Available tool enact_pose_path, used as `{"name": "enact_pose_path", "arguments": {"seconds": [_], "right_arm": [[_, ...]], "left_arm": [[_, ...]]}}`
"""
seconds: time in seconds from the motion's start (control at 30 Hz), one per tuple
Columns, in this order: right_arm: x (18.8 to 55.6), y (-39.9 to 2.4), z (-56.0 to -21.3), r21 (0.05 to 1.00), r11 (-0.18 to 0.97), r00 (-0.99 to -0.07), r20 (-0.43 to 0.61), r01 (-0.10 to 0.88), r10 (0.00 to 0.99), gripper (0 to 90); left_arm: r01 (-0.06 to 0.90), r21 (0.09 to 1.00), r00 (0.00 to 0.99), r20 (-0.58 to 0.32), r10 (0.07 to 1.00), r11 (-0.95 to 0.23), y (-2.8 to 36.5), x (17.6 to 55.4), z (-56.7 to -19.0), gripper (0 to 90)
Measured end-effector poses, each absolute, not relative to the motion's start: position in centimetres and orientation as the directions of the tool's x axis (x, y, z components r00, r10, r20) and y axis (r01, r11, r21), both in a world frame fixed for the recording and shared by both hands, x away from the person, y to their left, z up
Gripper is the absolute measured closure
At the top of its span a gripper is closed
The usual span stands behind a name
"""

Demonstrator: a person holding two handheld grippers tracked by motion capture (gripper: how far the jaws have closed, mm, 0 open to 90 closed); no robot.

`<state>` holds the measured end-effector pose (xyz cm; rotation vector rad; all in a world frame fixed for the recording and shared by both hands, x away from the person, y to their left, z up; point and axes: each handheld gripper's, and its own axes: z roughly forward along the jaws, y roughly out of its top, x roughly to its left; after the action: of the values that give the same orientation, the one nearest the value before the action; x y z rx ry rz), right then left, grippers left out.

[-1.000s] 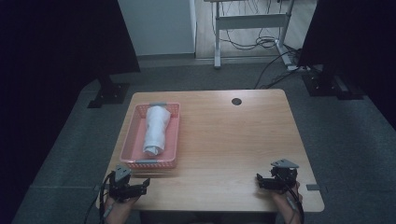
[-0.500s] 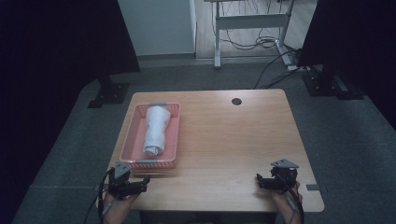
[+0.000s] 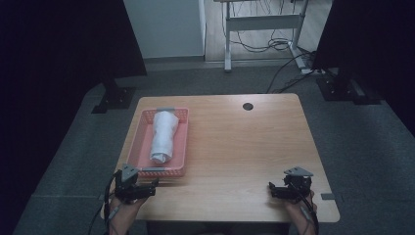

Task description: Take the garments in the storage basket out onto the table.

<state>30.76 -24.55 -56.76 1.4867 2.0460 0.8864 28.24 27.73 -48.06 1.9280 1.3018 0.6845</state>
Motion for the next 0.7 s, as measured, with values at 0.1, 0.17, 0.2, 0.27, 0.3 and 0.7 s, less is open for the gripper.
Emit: {"name": "enact_pose_path", "arguments": {"seconds": [0.1, 0.17, 0.2, 0.27, 0.3, 0.7], "right_arm": [[30.8, -24.5, -56.8, 0.726, 0.209, -0.312, 0.008, 0.655, 0.950, 0.9], [30.8, -24.5, -56.8, 0.726, 0.210, -0.312, 0.007, 0.655, 0.950, 0.9], [30.8, -24.6, -56.8, 0.725, 0.211, -0.314, 0.007, 0.656, 0.950, 0.9], [30.8, -24.6, -56.8, 0.725, 0.212, -0.314, 0.007, 0.655, 0.949, 0.9], [30.8, -24.6, -56.8, 0.725, 0.211, -0.314, 0.007, 0.656, 0.949, 0.9], [30.8, -24.6, -56.8, 0.725, 0.212, -0.315, 0.007, 0.655, 0.949, 0.9]], "left_arm": [[0.564, 0.787, 0.355, 0.045, 0.934, -0.252, 27.7, 28.5, -48.0, 5.9], [0.563, 0.786, 0.355, 0.049, 0.933, -0.256, 27.7, 28.7, -48.0, 5.9], [0.562, 0.787, 0.354, 0.050, 0.934, -0.255, 27.7, 28.8, -47.9, 5.9], [0.561, 0.787, 0.355, 0.053, 0.933, -0.258, 27.7, 29.0, -47.9, 5.9], [0.560, 0.787, 0.355, 0.055, 0.933, -0.259, 27.6, 29.1, -47.8, 5.9], [0.550, 0.793, 0.360, 0.060, 0.931, -0.263, 27.3, 30.7, -47.2, 6.0]]}}
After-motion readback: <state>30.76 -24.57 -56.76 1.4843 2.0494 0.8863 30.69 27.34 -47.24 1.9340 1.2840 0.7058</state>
